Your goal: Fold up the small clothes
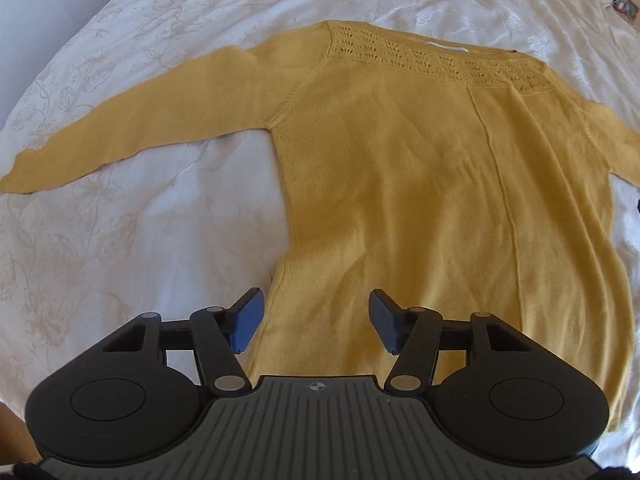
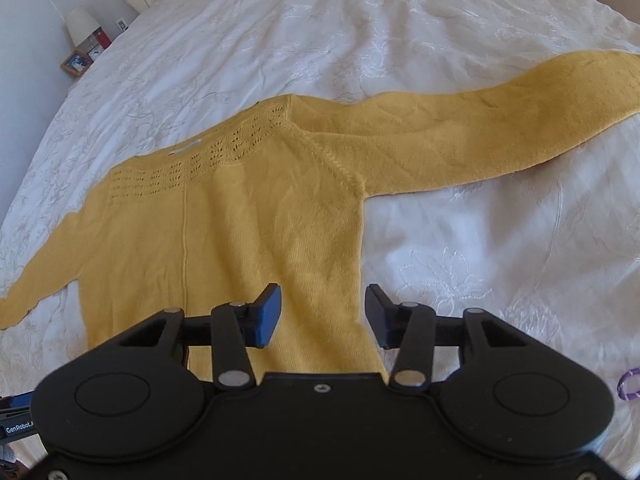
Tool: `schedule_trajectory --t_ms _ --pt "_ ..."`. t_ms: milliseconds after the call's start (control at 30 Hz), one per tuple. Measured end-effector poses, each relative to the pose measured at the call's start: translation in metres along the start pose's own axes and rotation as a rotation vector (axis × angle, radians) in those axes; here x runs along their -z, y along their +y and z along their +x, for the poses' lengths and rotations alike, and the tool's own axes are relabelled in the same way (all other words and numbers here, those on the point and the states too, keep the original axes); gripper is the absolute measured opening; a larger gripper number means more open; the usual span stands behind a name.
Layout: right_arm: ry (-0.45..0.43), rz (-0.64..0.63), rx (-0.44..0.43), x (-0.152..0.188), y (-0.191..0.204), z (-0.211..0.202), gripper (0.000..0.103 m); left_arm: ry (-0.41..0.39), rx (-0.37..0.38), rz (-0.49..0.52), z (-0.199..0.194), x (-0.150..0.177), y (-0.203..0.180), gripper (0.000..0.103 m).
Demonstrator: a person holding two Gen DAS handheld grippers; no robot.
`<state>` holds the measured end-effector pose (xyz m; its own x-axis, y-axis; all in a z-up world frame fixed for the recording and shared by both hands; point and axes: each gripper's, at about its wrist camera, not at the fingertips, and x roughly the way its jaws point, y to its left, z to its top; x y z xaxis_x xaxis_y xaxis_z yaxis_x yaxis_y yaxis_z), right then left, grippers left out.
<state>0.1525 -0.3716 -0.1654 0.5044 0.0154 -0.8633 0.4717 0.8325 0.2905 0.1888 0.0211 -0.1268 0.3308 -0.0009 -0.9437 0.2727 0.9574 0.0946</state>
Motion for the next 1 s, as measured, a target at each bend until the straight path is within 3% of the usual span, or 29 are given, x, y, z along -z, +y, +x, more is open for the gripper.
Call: schedule_trajectory --t_ms 233,433,467,500,533,700,800,1000 --pt "0.038 0.117 0.041 -0.029 -0.018 0.060 0.055 0.010 0.010 0.000 0.037 -0.034 0.030 0.056" --pt "0.080 0.159 0.048 -0.035 -0.024 0.096 0.054 0.035 -0.008 0.011 0.051 -0.043 0.054 0.056" --pt "0.075 0.160 0.036 -0.035 -0.023 0.097 0.051 0.039 -0.003 0.004 0.053 -0.044 0.057 0.056" --pt "0.075 0.159 0.007 -0.037 -0.022 0.096 0.024 0.042 0.005 -0.003 0.054 -0.044 0.059 0.056" --pt "0.086 0.154 -0.020 -0.039 -0.021 0.096 0.010 0.045 0.010 -0.009 0.058 -0.047 0.063 0.056" --pt "0.025 0.042 0.144 -0.054 -0.016 0.085 0.008 0.031 0.048 -0.014 0.066 -0.055 0.063 0.056" --pt "0.031 0.063 0.150 -0.059 -0.022 0.090 0.008 0.010 0.074 -0.002 0.074 -0.066 0.060 0.056" --pt "0.041 -0.033 0.160 -0.054 -0.004 0.095 0.009 0.009 0.113 -0.050 0.103 -0.089 0.056 0.056"
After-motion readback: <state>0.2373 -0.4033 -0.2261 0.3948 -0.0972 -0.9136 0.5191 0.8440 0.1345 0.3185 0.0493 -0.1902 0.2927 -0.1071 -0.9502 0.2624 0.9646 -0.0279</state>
